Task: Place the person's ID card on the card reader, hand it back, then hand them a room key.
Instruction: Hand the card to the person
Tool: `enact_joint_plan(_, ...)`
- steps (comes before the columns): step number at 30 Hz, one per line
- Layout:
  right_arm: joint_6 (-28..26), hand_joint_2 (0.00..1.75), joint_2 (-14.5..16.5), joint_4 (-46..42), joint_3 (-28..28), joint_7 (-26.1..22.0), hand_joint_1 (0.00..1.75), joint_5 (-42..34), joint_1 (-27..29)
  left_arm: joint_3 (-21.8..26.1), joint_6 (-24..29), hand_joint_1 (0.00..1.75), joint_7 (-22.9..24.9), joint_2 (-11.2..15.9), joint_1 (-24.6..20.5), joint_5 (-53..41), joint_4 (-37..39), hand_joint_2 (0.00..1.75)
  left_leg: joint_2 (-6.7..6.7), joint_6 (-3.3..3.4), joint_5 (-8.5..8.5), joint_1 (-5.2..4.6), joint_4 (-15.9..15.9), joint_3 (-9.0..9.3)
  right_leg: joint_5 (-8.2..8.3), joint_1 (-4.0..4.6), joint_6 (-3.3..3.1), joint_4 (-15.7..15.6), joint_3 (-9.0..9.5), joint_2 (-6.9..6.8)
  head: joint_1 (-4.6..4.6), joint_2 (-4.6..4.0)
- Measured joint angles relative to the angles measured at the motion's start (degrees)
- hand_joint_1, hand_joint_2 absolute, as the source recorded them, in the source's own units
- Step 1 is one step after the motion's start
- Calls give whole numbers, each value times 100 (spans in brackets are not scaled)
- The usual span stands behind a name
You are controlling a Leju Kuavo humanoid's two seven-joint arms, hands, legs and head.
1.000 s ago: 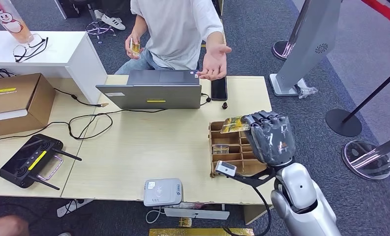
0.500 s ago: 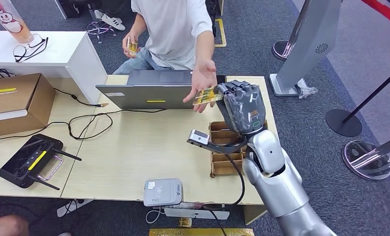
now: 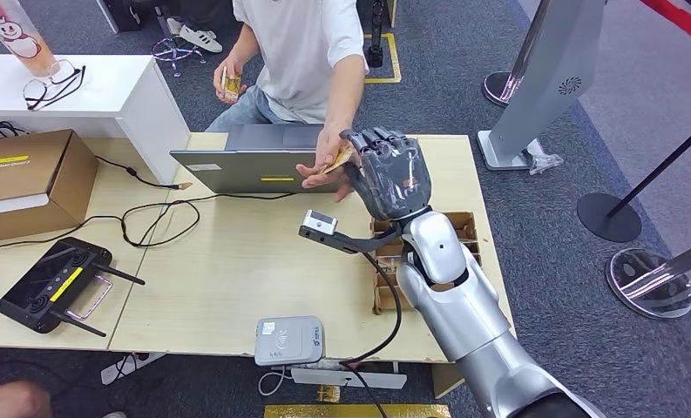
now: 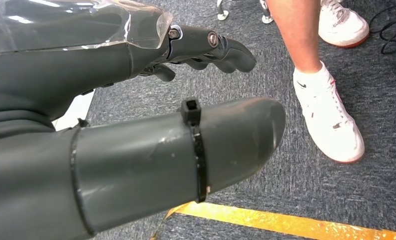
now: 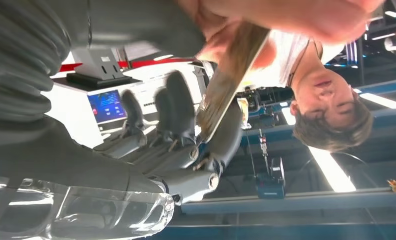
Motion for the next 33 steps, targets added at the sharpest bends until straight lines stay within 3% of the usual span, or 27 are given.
enact_joint_plan(2,-3,175,11,67,0,34,0,50,-19,0,0,0,1,1,2,5,0,0,0,0,0,0,0,0,0,0,0,0,0,0,0,0)
enact_joint_plan(6,-22,0,18,141,1,51,0,78,-27,0,1,0,2,2,3,11,0,0,0,0,0,0,0,0,0,0,0,0,0,0,1,0)
enact_joint_plan(11,-58,0,19,155,0,-79,0,-130,-27,0,4,0,-1,2,1,22,0,0,0,0,0,0,0,1,0,0,0,0,0,0,1,0)
enact_joint_plan(16,56,0,20,-38,-14,-448,0,-901,92,0,9,0,-33,2,2,46,0,0,0,0,0,0,0,1,0,0,0,0,-1,0,1,0)
enact_joint_plan(24,799,0,15,-926,-79,-1340,0,-3146,822,8,15,0,-113,14,13,145,0,0,0,0,-1,0,0,0,-2,0,0,-1,-3,0,1,0)
enact_joint_plan(33,1609,0,17,-2194,-54,-1986,0,-5453,2259,80,-69,0,-319,11,13,307,0,0,-2,1,-4,0,-1,-1,-7,0,2,-2,-4,-1,1,0)
